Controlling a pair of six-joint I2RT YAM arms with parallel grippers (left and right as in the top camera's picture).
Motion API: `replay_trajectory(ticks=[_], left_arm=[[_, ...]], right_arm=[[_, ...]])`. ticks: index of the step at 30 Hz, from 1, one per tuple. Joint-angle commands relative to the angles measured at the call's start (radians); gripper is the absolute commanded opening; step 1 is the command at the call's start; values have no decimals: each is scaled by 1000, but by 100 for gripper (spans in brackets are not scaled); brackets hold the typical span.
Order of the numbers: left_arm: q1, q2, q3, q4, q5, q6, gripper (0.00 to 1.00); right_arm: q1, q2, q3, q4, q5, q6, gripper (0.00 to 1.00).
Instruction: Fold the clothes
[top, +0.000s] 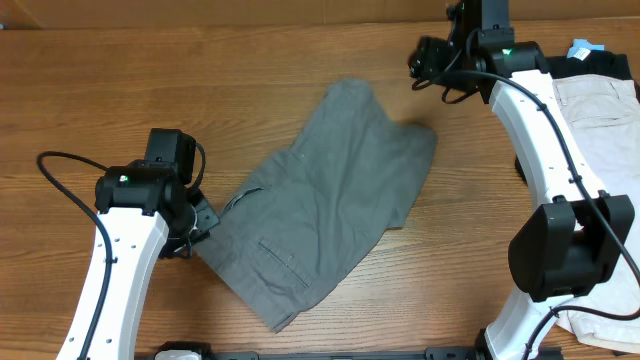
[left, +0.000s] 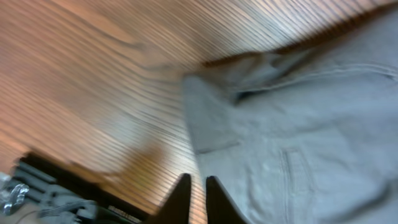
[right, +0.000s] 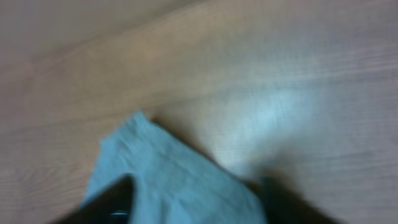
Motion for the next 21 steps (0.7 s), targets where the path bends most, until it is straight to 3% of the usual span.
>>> replay_trajectory(ticks=[1,9,21], left_arm=[[-21,-8,-34,17,180,103,4],[-54,45,-233,231,330,103,4],[-53,260,-307,438,377,99,4]], right_arm=[[6,40,12,-43,8,-19,35],[6,124,-83,-38,-64,-19,4],[6,175,-104,-27,-162,-98,7]])
